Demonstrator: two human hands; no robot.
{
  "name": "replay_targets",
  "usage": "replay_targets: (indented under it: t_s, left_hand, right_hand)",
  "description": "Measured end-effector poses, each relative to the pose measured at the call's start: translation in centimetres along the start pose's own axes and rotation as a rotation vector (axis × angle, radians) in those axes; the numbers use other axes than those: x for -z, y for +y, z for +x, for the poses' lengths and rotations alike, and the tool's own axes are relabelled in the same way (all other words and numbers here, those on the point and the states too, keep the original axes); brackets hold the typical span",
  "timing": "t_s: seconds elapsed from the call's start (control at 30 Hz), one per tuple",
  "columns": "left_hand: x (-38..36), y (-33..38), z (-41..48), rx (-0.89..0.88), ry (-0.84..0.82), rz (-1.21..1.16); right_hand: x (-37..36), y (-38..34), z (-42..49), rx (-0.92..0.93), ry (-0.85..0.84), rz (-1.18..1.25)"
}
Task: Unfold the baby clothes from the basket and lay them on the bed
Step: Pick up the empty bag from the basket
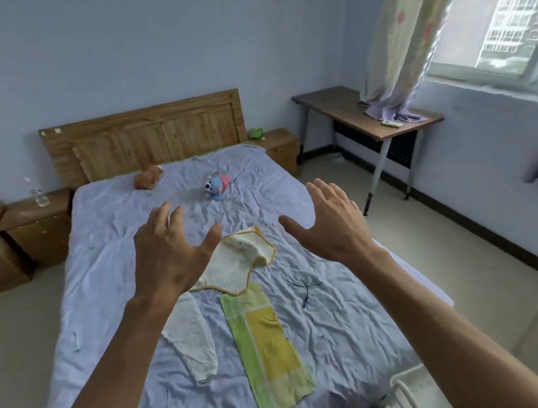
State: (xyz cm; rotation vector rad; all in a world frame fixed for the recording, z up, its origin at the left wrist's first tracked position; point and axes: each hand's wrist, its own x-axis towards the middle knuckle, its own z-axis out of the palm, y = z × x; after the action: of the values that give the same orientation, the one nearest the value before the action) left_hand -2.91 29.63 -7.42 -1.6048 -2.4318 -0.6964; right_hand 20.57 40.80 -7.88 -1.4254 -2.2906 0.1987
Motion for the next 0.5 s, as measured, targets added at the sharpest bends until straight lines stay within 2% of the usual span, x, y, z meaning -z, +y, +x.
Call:
replay_targets:
  t_s: [0.27,0.5]
  left_hand:
    - [0.3,7.3,-7.3,-0.148,-0.035,-0.065]
    - [-1.9,16.8,-14.0,-0.226,-0.051,-0.137]
  right_hand:
    - [5.9,5.8,-11.2,-0.108,0.123,-0.01]
    - [9.3,15.9,-20.3,-0.25,0.125,-0.037]
